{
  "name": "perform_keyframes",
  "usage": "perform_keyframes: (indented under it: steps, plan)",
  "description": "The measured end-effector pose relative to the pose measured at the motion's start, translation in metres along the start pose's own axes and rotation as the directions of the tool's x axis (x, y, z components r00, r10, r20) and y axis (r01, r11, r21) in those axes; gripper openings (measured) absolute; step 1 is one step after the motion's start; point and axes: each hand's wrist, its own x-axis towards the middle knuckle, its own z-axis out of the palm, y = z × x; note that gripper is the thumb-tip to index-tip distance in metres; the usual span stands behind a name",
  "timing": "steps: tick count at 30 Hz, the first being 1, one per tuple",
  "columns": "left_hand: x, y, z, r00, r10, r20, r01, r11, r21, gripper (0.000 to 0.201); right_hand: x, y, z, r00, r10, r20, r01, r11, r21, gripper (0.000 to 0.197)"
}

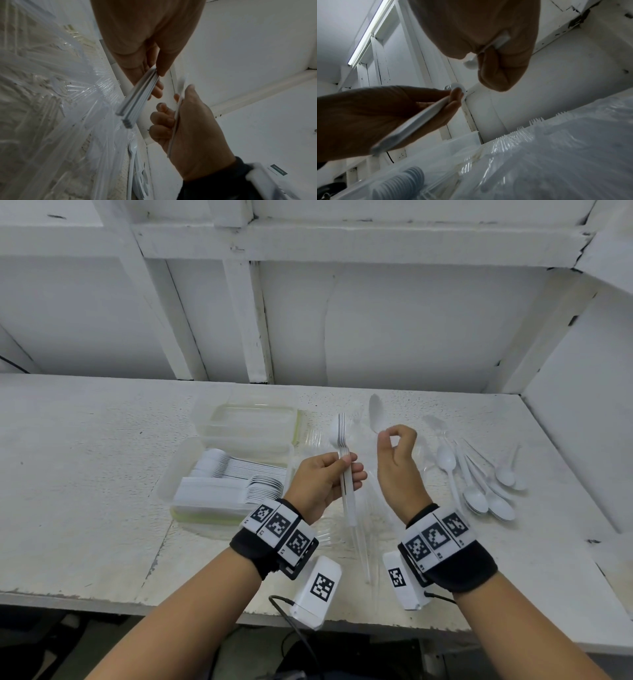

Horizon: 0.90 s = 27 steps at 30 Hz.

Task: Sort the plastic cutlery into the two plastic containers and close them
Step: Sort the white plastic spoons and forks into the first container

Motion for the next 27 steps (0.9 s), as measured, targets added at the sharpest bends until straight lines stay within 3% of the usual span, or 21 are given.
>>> perform_keyframes:
  steps: [3,12,17,19,22,23,25,27]
  plan:
    - [0.000,-0.001,0.000,1.000,0.002,0.000,-0.002,1.000,-0.011,0.014,0.000,0.006,0.004,0.996,-0.094,-0.009,0.093,0.994,-0.063,0.002]
    - [-0.002,0.000,0.001,0.998,0.031,0.055,-0.033,0.999,0.020,0.025,0.000,0.009,0.017,0.983,-0.183,0.026,0.184,0.956,-0.227,0.023]
    - [0.000,0.003,-0.007,0.996,-0.019,0.085,0.014,0.999,0.051,0.018,0.004,0.010,0.012,0.995,-0.066,0.077,0.069,0.997,-0.047,0.028]
    - [-0.001,0.007,-0.011,0.991,-0.061,0.117,0.041,0.985,0.167,0.019,0.007,0.009,0.006,0.988,-0.074,0.134,0.083,0.994,-0.065,0.024]
    - [-0.002,0.015,-0.019,0.977,-0.121,0.173,0.030,0.891,0.454,0.020,0.012,0.009,-0.001,0.970,-0.199,0.138,0.216,0.969,-0.119,0.004]
    - [-0.003,0.020,-0.023,0.970,-0.141,0.196,0.018,0.851,0.525,0.020,0.013,0.009,-0.004,0.959,-0.257,0.122,0.275,0.949,-0.157,0.013]
    - [-0.005,0.029,-0.029,0.957,-0.172,0.233,-0.017,0.770,0.638,0.021,0.014,0.008,-0.009,0.887,-0.433,0.159,0.461,0.845,-0.269,0.037]
    - [-0.010,0.039,-0.035,0.944,-0.205,0.259,-0.052,0.684,0.728,0.022,0.017,0.000,-0.014,0.786,-0.513,0.345,0.615,0.704,-0.355,0.047]
